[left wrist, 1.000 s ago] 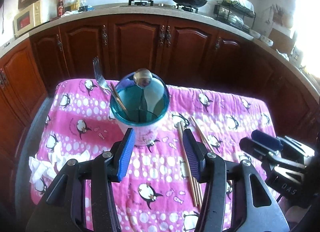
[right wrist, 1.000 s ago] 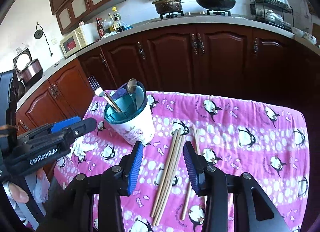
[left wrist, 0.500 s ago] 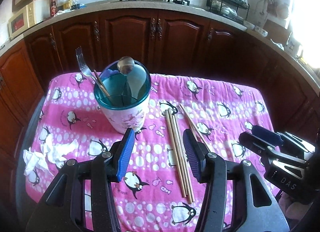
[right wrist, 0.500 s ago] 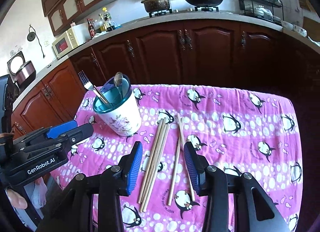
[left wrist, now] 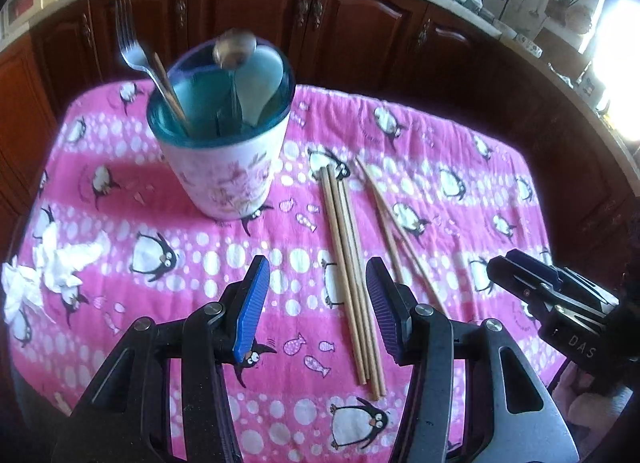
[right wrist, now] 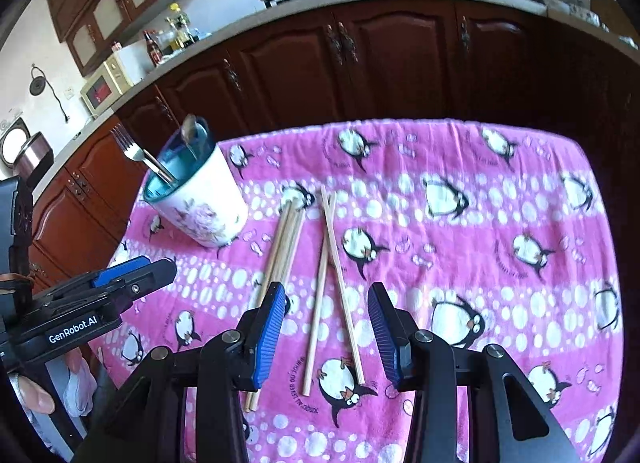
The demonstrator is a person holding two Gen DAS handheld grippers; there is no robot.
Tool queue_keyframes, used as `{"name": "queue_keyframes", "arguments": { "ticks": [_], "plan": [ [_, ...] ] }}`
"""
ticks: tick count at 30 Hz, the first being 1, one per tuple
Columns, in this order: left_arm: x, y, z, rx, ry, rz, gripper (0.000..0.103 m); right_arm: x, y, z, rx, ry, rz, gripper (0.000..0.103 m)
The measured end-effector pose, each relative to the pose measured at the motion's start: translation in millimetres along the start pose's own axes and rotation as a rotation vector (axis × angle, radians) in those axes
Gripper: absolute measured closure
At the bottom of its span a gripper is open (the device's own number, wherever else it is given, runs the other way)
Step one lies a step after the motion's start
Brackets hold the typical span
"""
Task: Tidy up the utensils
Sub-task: 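Close the left gripper on a wooden chopstick while the right grasps another chopstick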
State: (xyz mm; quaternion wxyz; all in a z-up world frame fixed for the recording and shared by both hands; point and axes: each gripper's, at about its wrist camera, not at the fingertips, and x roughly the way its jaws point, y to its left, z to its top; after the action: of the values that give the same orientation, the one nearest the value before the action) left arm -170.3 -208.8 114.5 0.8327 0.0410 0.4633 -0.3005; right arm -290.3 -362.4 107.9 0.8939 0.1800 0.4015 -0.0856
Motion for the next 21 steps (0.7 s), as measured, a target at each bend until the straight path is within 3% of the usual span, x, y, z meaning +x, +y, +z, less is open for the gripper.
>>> {"name": "queue_keyframes", "arguments": {
  "ticks": [8,12,17,21],
  "plan": [
    [36,-1,-3,0.0,0.063,-0.043,0.054,19,-4,-2,0.008,0.046,0.003,0.062],
    [57,-6,-5,0.017,0.105,-0.049,0.067,26,-6,-2,0.011,0.062,0.004,0.062],
    [85,-11,-8,0.037,0.163,-0.033,0.076,32,-7,0,0.015,0.075,0.007,0.062],
    [99,-11,-8,0.023,0.188,-0.058,0.076,36,-9,3,0.019,0.077,0.009,0.062]
  ]
}}
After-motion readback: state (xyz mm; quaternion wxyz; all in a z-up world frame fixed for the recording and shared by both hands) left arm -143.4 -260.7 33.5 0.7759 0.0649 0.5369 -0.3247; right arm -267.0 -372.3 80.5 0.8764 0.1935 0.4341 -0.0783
